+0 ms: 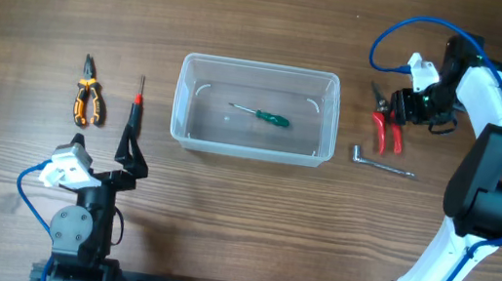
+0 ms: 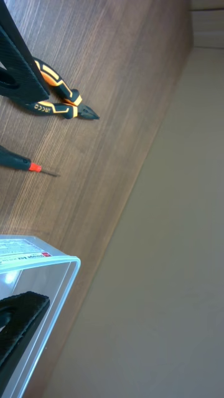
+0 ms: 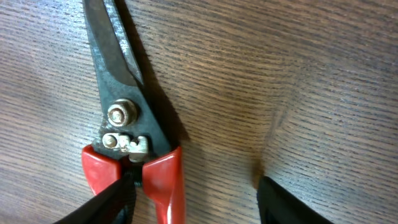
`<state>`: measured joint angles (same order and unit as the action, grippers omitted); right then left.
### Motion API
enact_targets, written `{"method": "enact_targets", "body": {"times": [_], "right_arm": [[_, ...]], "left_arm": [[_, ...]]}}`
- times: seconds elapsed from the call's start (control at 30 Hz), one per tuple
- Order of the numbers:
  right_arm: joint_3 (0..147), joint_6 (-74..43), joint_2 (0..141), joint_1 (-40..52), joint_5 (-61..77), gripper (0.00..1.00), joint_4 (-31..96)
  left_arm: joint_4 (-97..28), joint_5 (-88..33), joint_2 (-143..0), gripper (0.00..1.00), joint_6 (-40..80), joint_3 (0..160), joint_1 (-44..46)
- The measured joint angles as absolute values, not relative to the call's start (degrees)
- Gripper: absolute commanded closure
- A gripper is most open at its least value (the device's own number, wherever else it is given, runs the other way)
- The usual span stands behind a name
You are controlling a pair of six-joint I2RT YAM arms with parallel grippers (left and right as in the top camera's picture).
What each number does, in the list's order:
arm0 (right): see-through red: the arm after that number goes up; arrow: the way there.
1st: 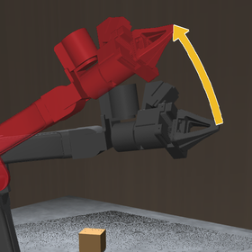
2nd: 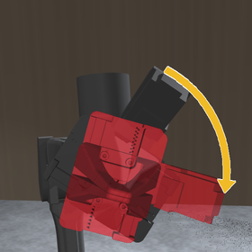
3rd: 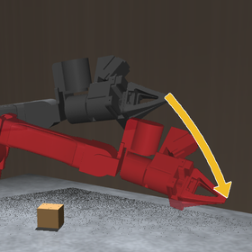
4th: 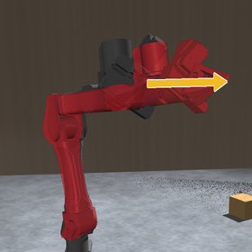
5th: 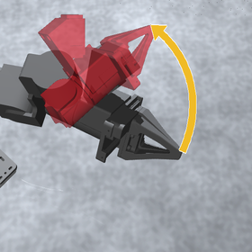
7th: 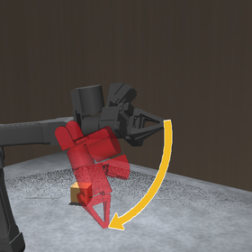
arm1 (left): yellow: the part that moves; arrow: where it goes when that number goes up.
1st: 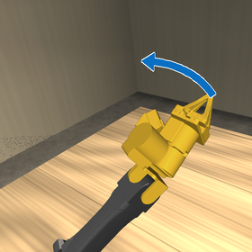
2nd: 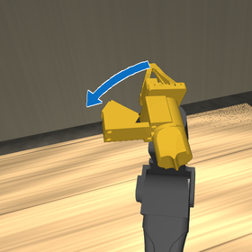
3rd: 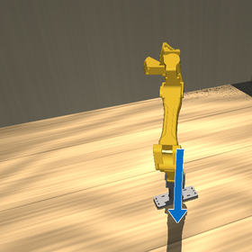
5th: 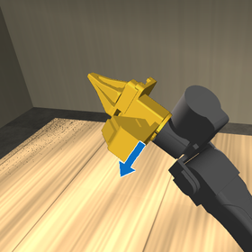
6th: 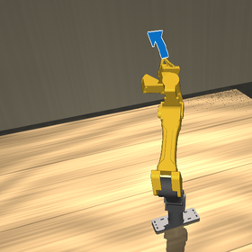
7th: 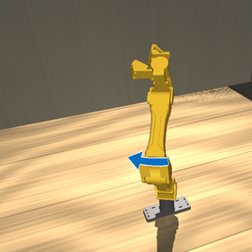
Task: Pack container
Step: 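Lower the right gripper and grasp the red snips by the handles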
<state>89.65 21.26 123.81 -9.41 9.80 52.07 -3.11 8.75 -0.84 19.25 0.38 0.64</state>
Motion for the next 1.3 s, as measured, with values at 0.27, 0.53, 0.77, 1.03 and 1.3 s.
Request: {"method": "enact_targets", "body": {"times": [0.27, 0.53, 0.77, 1.03, 1.3], "right_arm": [[89.8, 21.5, 123.8, -9.4, 9.3, 0.34, 52.9], [89.7, 22.4, 123.8, -9.7, 6.2, 0.25, 55.2], [89.7, 22.4, 123.8, -9.7, 6.2, 0.48, 56.0], [89.6, 22.4, 123.9, -9.7, 7.5, 0.40, 56.2], [89.6, 22.4, 123.9, -9.0, 7.9, 0.43, 56.2]], "left_arm": [[-3.1, 8.8, -0.8, 0.00, 19.2, 0.4, 0.6], [-3.1, 8.8, -0.8, 0.00, 19.2, 0.4, 0.6], [-3.1, 8.8, -0.8, 0.00, 19.2, 0.4, 0.6], [-3.1, 8.8, -0.8, 0.00, 19.2, 0.4, 0.6], [-3.1, 8.8, -0.8, 0.00, 19.2, 0.4, 0.6]]}}
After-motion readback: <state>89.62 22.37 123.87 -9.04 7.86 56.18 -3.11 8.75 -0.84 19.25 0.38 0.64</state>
